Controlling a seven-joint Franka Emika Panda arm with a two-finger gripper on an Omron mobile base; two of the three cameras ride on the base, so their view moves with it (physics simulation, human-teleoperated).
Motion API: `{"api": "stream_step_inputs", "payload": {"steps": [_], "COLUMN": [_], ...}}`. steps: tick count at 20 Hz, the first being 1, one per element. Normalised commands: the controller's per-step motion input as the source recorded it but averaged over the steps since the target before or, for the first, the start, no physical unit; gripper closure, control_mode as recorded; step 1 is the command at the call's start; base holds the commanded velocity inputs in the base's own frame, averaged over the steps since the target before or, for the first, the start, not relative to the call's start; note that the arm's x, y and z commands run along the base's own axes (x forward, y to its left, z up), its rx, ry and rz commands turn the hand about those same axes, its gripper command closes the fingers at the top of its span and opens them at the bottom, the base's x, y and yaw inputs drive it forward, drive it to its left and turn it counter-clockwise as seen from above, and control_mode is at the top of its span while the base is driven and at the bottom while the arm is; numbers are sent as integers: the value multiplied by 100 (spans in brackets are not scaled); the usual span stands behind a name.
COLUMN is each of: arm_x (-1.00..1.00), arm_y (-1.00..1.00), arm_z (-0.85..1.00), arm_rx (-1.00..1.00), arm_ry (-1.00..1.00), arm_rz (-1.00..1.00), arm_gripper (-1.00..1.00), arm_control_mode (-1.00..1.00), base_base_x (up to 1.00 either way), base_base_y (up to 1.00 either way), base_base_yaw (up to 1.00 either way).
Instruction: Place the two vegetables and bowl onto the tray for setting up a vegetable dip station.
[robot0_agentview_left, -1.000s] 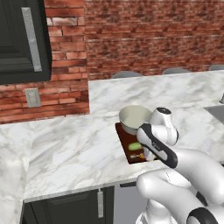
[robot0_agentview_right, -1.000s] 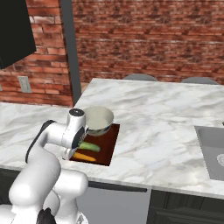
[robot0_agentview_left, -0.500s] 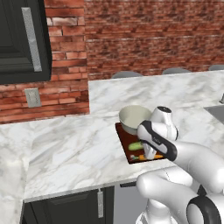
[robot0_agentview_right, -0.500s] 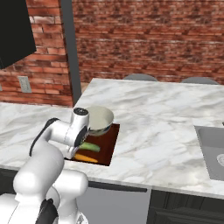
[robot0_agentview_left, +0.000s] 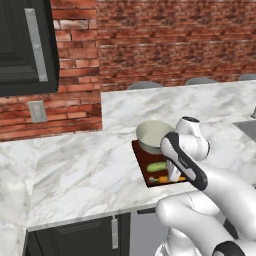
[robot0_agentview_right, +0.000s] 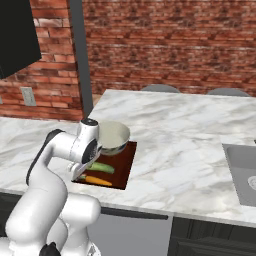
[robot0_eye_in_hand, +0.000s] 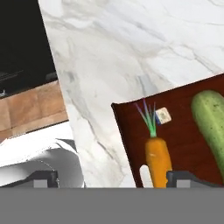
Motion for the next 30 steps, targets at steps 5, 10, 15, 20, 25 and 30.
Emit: {"api": "stream_step_inputs", "payload": {"steps": [5, 10, 15, 20, 25, 30], "arm_x": [-4, 1, 7, 8, 4, 4], "arm_y": [-6, 0, 0, -1, -5, -28], "arm_z": [30, 17, 12, 13, 6, -4], "arm_rx": [0, -6, -11, -9, -3, 4], "arm_ry": [-1, -1, 0, 1, 0, 1], "arm_rz": [-42, -46, -44, -45, -45, -26], "arm_gripper": [-100, -100, -100, -100, -100, -100], "arm_control_mode": [-100, -100, -100, -100, -100, -100], "base_base_x": [0, 0, 0, 0, 0, 0], "base_base_y": [0, 0, 0, 0, 0, 0], "base_base_yaw": [0, 0, 0, 0, 0, 0]}}
